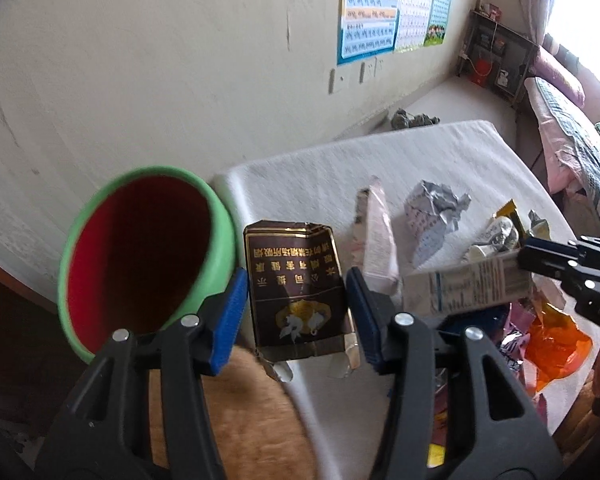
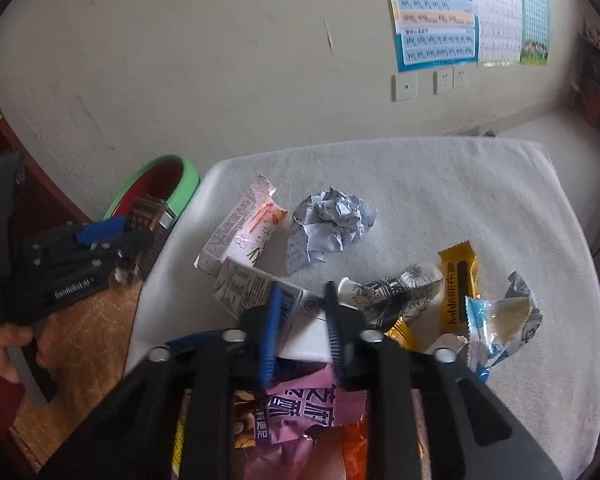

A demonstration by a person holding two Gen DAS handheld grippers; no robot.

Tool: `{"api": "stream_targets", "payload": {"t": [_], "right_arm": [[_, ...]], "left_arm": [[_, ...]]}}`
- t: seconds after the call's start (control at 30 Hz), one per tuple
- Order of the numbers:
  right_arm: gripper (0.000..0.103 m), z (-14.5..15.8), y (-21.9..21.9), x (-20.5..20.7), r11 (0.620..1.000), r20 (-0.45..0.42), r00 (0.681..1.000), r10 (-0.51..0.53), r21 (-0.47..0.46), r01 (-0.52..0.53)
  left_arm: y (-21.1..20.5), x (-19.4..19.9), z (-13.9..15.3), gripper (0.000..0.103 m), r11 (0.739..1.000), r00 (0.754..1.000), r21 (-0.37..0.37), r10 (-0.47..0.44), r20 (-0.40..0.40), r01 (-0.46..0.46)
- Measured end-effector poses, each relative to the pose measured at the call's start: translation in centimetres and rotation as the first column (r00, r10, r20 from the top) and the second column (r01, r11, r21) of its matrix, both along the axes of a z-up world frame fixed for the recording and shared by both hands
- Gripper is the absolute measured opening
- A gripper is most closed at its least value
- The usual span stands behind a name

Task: Collect trash
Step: 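Drop the pack into the red bin with the left tool while the right tool drops the carton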

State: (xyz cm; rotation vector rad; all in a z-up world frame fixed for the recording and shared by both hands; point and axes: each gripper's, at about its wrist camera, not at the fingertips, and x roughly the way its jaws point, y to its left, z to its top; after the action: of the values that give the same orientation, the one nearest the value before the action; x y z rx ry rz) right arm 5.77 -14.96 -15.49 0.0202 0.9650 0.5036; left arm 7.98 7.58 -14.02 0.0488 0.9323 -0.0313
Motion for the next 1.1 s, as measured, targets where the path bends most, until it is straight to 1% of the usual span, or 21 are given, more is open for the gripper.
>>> {"api": "stream_targets", "payload": {"t": [0.07,0.1,0.17,0.2,0.23,0.27,0.33,0.37,0.43,0.47,0.57,0.6,0.67,0.7,0.73,0.9,0.93,0.97,1.03,1.07,1.1], "right_arm": [[0.006,0.5,0.1,-0.5,1.000,0.010,1.000,0.014,-0.007,-0.013],[0.011,0.5,0.4,-0.8,0.999,0.021,1.000,0.017,-0.030,-0.016],[0.044,0.6,0.9,-1.2,0.996,0.033,0.999,0.036,-0.079,-0.033],[0.071,0.5,1.3,-1.5,0.993,0.043,0.998,0.043,-0.113,-0.038],[0.076,0.5,1.7,-1.8,0.990,0.054,0.997,0.048,-0.139,-0.040],[0.076,0.4,1.9,-2.0,0.987,0.056,0.997,0.058,-0.152,-0.049],[0.077,0.0,3.0,-2.2,0.973,0.065,0.995,0.081,-0.219,-0.065],[0.078,-0.3,3.7,-2.3,0.954,0.087,0.992,0.095,-0.293,-0.066],[0.078,-1.2,4.7,-2.5,0.920,0.111,0.984,0.136,-0.384,-0.084],[0.078,-1.8,5.5,-2.5,0.894,0.109,0.979,0.172,-0.434,-0.109],[0.078,-3.4,6.5,-2.3,0.847,0.079,0.968,0.236,-0.506,-0.166],[0.078,-4.2,6.9,-2.1,0.827,0.061,0.965,0.255,-0.531,-0.185],[0.065,-4.8,6.9,-1.9,0.833,0.031,0.965,0.259,-0.513,-0.207],[0.042,-4.9,6.6,-1.8,0.846,0.012,0.968,0.253,-0.489,-0.215],[0.035,-4.9,6.3,-1.5,0.862,-0.011,0.971,0.239,-0.459,-0.217],[0.029,-4.1,5.5,-0.7,0.902,-0.023,0.975,0.221,-0.376,-0.213],[0.000,-3.7,5.5,-0.6,0.912,-0.026,0.977,0.214,-0.352,-0.209],[0.000,-2.9,5.1,-0.3,0.932,-0.024,0.981,0.192,-0.310,-0.190],[0.000,-1.3,5.0,-0.1,0.956,-0.005,0.986,0.168,-0.244,-0.164],[0.000,-0.3,4.9,0.2,0.965,0.009,0.987,0.160,-0.209,-0.155],[0.000,0.3,5.2,0.4,0.967,0.014,0.987,0.161,-0.204,-0.155]], "left_arm": [[0.6,-0.1,0.6,0.049,1.000,1.000,-0.002,0.006,0.010,-0.006],[1.0,-0.2,0.8,0.049,1.000,1.000,-0.005,0.011,0.014,-0.011],[1.6,-0.5,1.3,0.049,1.000,1.000,-0.021,0.018,0.024,-0.018],[1.9,-0.5,1.5,0.049,0.999,0.999,-0.026,0.020,0.028,-0.019],[2.1,-0.6,1.6,0.049,0.999,0.999,-0.027,0.020,0.030,-0.019],[2.3,-0.7,1.7,0.049,0.999,0.999,-0.028,0.021,0.034,-0.020],[2.8,-1.1,1.8,0.049,0.999,0.999,-0.025,0.027,0.043,-0.026],[3.0,-1.2,1.8,0.049,0.999,0.999,-0.025,0.030,0.045,-0.029],[3.5,-1.3,1.6,0.049,0.999,0.999,-0.030,0.036,0.041,-0.035],[3.8,-1.3,1.4,0.049,0.999,0.999,-0.033,0.040,0.036,-0.039],[4.7,-1.3,0.8,0.049,0.997,0.998,-0.046,0.058,0.018,-0.057],[4.9,-1.2,0.6,0.049,0.997,0.998,-0.051,0.063,0.012,-0.062],[5.3,-1.1,0.4,0.049,0.996,0.997,-0.061,0.072,0.004,-0.072],[5.5,-1.0,0.3,0.049,0.995,0.997,-0.064,0.075,0.004,-0.075],[5.8,-0.9,0.3,0.049,0.994,0.997,-0.068,0.081,0.004,-0.081],[7.0,-0.8,0.1,0.049,0.990,0.994,-0.089,0.112,0.002,-0.112],[7.2,-0.7,0.1,0.049,0.989,0.993,-0.091,0.119,0.001,-0.119],[7.4,-0.7,0.0,0.049,0.988,0.992,-0.093,0.126,0.000,-0.125],[7.9,-0.6,-0.1,0.049,0.985,0.990,-0.099,0.142,-0.002,-0.141],[8.2,-0.5,-0.2,0.049,0.984,0.989,-0.102,0.150,-0.003,-0.149],[8.5,-0.5,-0.3,0.049,0.982,0.988,-0.105,0.157,-0.005,-0.156]]}}
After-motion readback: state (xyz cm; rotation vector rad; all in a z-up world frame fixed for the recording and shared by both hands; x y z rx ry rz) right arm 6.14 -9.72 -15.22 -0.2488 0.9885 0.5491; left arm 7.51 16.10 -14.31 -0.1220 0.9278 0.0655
